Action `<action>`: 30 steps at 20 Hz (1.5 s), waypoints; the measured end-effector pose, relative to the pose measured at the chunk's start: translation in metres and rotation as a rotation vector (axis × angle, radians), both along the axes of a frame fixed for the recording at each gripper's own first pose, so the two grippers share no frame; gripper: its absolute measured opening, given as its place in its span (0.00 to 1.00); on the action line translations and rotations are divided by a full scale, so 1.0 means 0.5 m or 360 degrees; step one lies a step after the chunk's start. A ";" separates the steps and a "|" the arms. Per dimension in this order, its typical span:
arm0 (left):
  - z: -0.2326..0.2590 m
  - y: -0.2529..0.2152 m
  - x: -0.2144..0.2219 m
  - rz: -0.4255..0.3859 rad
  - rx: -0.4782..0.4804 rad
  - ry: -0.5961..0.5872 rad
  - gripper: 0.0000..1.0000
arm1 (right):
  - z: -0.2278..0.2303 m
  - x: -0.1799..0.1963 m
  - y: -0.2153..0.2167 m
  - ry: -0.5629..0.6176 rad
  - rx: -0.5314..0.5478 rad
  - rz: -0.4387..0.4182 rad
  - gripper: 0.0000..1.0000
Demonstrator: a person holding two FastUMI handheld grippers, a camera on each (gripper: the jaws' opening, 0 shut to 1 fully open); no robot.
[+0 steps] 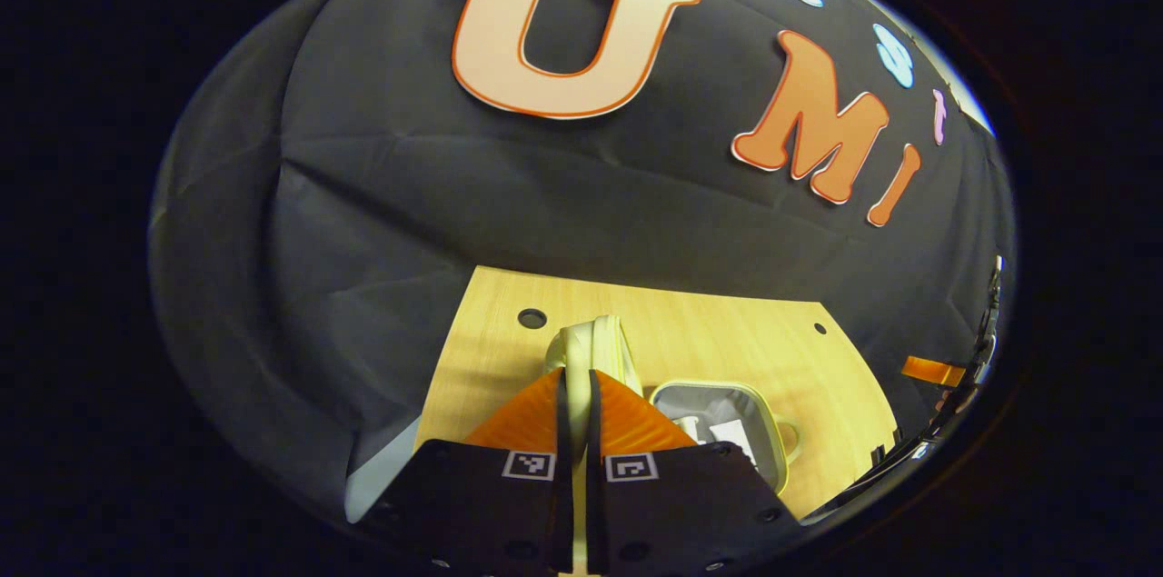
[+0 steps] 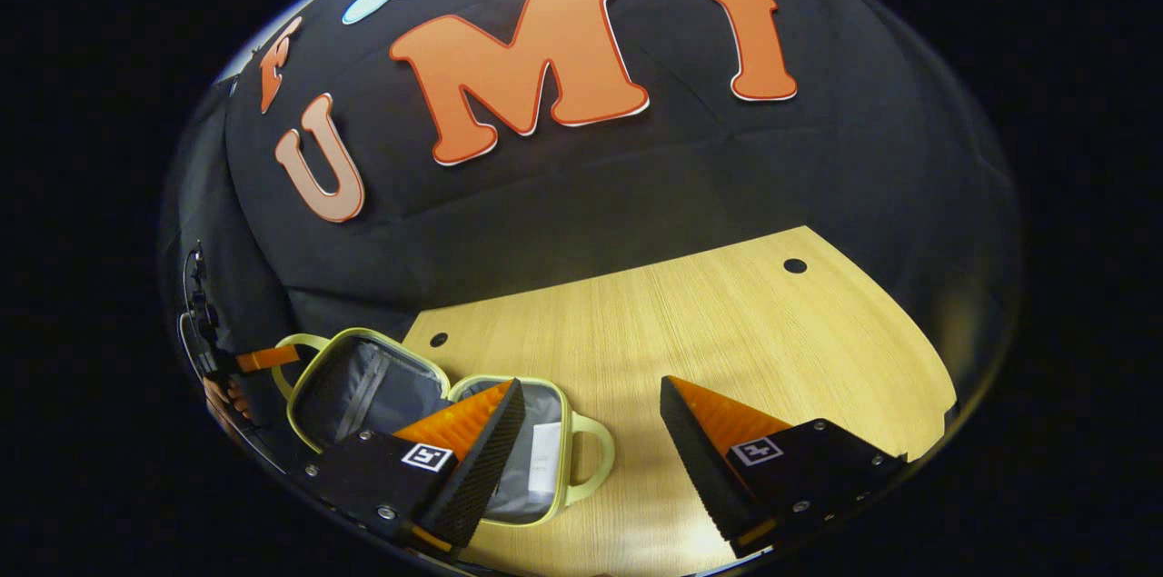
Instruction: First open the suitcase, pack the skin care products into it, and then close the suitcase.
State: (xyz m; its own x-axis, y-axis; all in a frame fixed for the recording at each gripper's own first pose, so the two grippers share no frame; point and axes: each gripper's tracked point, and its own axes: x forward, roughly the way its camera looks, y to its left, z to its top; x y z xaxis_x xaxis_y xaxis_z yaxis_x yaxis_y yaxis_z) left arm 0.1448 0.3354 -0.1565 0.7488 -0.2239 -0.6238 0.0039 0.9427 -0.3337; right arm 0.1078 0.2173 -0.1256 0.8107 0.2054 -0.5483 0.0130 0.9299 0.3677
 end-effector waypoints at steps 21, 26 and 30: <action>0.044 -0.639 -0.072 -0.0340 -0.0213 -0.0090 0.06 | -0.048 0.024 -0.151 -0.0087 0.0162 0.0202 0.95; -0.091 -0.793 -0.128 -0.0497 -0.0267 0.0085 0.06 | -0.083 0.021 -0.214 -0.0044 0.0159 0.0228 0.95; -0.189 -0.855 -0.140 -0.0531 -0.0070 0.0223 0.06 | -0.114 0.010 -0.242 -0.0005 0.0150 0.0291 0.95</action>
State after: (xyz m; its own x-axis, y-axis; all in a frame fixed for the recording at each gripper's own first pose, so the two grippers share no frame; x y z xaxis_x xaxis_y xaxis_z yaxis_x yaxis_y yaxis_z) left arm 0.0748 -0.0919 -0.2511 0.5379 -0.4701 -0.6997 0.2599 0.8821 -0.3929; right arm 0.1129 0.0961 -0.1829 0.7571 0.3995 -0.5169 -0.1540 0.8781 0.4530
